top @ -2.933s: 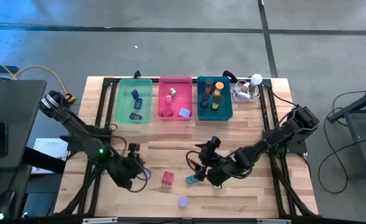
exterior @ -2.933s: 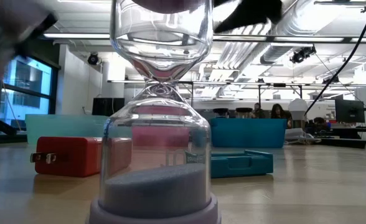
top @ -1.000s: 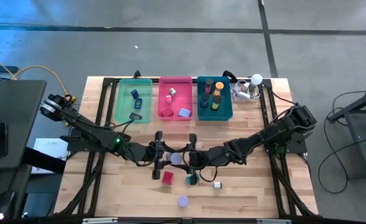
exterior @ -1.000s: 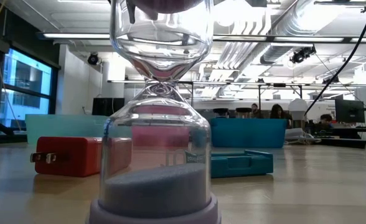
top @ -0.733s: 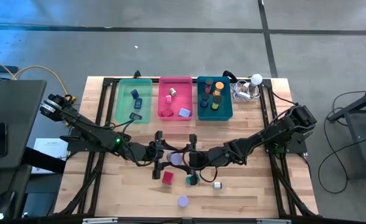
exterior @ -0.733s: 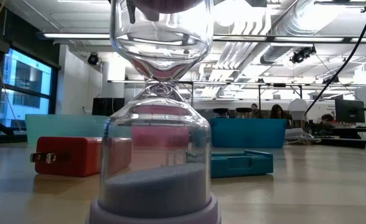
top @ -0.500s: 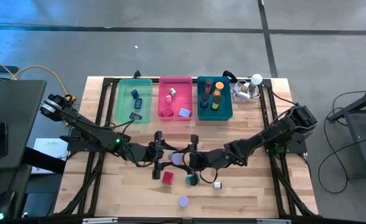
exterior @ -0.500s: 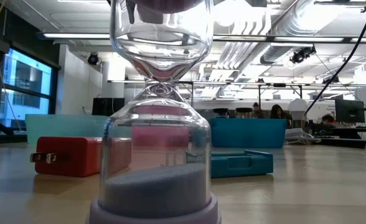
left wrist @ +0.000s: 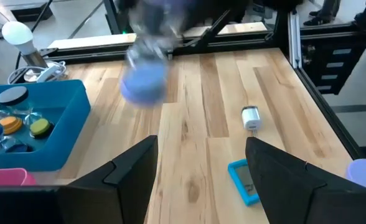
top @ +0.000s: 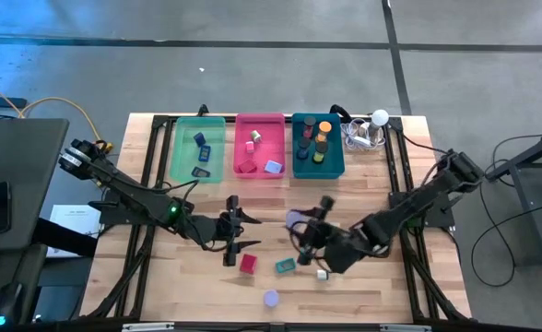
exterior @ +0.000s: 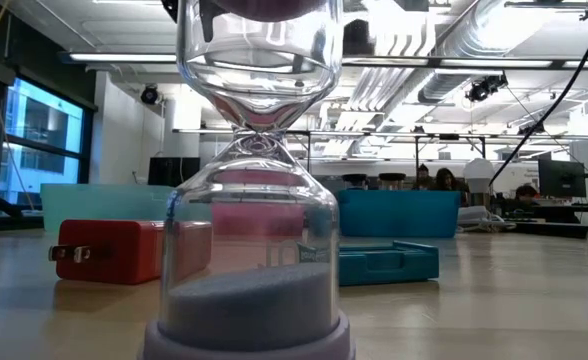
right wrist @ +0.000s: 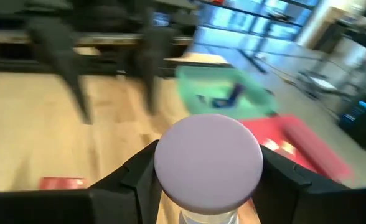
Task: Pick & Place Office items
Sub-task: Put the top purple hourglass into the blue bin
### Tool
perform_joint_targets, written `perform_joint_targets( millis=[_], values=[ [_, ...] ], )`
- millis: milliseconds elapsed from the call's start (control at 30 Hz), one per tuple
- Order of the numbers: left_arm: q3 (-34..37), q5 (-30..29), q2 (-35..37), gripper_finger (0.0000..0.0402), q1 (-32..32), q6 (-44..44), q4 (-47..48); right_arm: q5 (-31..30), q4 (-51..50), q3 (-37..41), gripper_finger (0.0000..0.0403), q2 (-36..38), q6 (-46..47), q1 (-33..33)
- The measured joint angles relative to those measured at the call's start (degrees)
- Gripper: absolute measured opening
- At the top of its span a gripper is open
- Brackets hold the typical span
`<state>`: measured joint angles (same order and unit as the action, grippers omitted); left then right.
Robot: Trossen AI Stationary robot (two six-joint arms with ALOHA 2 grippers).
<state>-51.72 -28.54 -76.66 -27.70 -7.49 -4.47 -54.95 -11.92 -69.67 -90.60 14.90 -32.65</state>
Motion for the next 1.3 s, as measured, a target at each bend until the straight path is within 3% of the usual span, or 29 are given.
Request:
perform_joint_targets(
  millis=[100,333,533,733,1067,1300],
  values=[
    [0.0,0.1,0.0,0.0238,-0.4,0.0,0.5,-5.4,-11.0,0.0,0.0181,3.0,7.8,-1.1],
    [0.0,0.2,0.0,0.0238,-0.7,0.0,0.6,-11.5,-33.0,0.1,0.0189,4.3,27.7,1.3],
    [0.0,0.2,0.0,0.0238,-0.7,0.0,1.0,-15.1,-36.8,4.1,0.0181,3.9,35.5,9.1],
    [0.0,0.2,0.0,0.0238,-0.7,0.2,1.3,-12.6,-31.2,10.6,0.0190,3.9,37.5,18.7],
    [0.0,0.2,0.0,0.0238,-0.7,0.2,3.0,1.2,-0.2,18.2,0.0181,3.9,17.7,29.8],
    [0.0,0.2,0.0,0.0238,-1.1,0.1,3.2,7.9,9.8,22.9,0.0191,3.9,16.1,34.4]
  ],
)
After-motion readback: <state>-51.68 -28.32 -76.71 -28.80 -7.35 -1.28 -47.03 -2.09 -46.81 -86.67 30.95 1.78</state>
